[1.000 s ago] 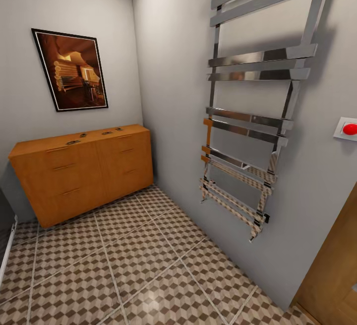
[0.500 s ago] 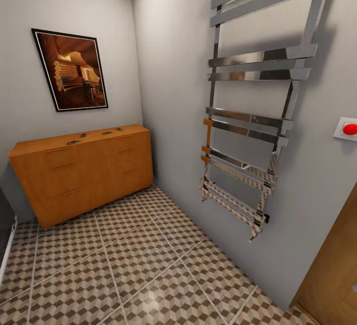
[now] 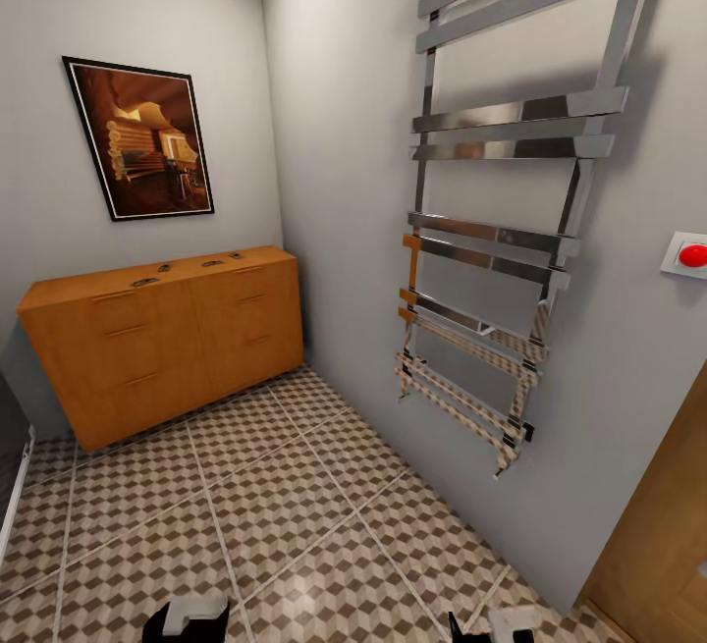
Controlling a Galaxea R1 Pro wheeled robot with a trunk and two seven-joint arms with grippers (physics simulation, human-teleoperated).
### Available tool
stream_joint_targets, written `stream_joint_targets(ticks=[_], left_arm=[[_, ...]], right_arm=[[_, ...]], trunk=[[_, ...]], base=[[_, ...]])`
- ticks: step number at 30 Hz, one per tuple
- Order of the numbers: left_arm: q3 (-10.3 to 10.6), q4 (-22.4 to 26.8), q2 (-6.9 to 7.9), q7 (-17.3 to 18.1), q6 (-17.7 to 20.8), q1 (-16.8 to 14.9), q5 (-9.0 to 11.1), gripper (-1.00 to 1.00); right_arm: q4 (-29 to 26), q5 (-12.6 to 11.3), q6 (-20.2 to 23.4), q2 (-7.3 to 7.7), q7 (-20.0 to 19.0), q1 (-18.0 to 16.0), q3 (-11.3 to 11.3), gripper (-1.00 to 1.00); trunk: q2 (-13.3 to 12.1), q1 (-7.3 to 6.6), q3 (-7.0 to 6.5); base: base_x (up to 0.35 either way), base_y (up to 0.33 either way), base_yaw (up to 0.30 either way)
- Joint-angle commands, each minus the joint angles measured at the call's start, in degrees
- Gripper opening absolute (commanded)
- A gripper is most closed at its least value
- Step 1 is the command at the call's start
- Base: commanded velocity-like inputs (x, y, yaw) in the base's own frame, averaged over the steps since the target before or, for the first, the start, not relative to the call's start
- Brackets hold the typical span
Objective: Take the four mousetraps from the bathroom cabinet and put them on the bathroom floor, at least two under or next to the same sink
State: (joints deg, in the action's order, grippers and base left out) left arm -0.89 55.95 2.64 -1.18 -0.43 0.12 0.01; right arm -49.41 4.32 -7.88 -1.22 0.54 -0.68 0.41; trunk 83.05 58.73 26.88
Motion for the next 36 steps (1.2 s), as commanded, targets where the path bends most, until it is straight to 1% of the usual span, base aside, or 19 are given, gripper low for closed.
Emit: stream_joint_targets(ticks=[1,5,7,8,10,12,17,26,29,33,36], left_arm=[[0.0,1.6,0.03,-0.5,0.0,0.0,0.0,1.0],[0.0,6.8,0.02,-2.3,1.0,0.0,0.1,1.0],[-0.1,8.7,0.01,-3.1,2.2,0.0,0.1,1.0],[-0.1,10.3,0.0,-3.6,3.7,0.0,0.1,1.0],[-0.1,11.3,0.0,-3.9,5.4,0.0,0.1,1.0],[0.0,12.4,0.0,-4.1,8.3,0.0,0.0,1.0],[0.1,12.4,0.0,-4.1,9.9,0.0,0.0,1.0],[0.1,10.9,0.07,-4.0,10.3,0.0,-0.3,1.0],[0.1,10.7,0.06,-4.0,10.4,0.0,-0.3,1.0],[0.1,10.6,0.02,-4.0,10.4,0.0,-0.3,1.0],[0.1,10.5,0.01,-4.0,10.4,0.0,-0.3,1.0]], right_arm=[[-1.7,1.3,0.8,-0.19,0.0,-0.1,0.0,1.0],[-7.7,4.3,4.7,-1.21,0.0,-0.4,0.0,1.0],[-10.3,5.4,6.3,-1.85,0.0,-0.6,0.0,1.0],[-12.7,6.1,7.3,-2.52,0.0,-0.7,0.1,1.0],[-14.8,6.5,7.9,-3.11,0.0,-0.7,0.1,1.0],[-17.6,7.0,8.5,-3.91,0.0,-0.8,0.1,1.0],[-20.2,7.2,8.8,-4.19,-0.3,-0.8,0.2,1.0],[-24.0,7.3,8.8,-4.24,-1.2,-0.8,0.7,1.0],[-24.3,7.3,8.8,-4.18,-2.1,-0.8,2.1,1.0],[-24.6,7.5,8.9,-4.25,-2.3,-0.8,3.7,1.0],[-24.9,7.5,8.9,-4.27,-2.3,-0.8,4.0,1.0]], trunk=[[0.0,0.0,0.05],[0.0,0.0,0.05],[0.0,0.0,0.05],[0.0,0.0,0.05],[0.0,0.0,0.05],[0.0,0.0,0.05],[0.0,0.0,0.05],[0.0,0.0,0.05],[0.0,0.0,0.05],[0.0,0.0,0.05],[0.0,0.0,0.05]], base=[[0.0,0.0,0.0],[0.0,0.0,0.0],[0.0,0.0,0.0],[0.0,0.0,0.0],[0.0,0.0,0.0],[0.0,0.0,0.0],[0.0,0.0,0.0],[0.0,0.0,0.0],[0.0,0.0,0.0],[0.0,0.0,0.0],[0.0,0.0,0.0]])
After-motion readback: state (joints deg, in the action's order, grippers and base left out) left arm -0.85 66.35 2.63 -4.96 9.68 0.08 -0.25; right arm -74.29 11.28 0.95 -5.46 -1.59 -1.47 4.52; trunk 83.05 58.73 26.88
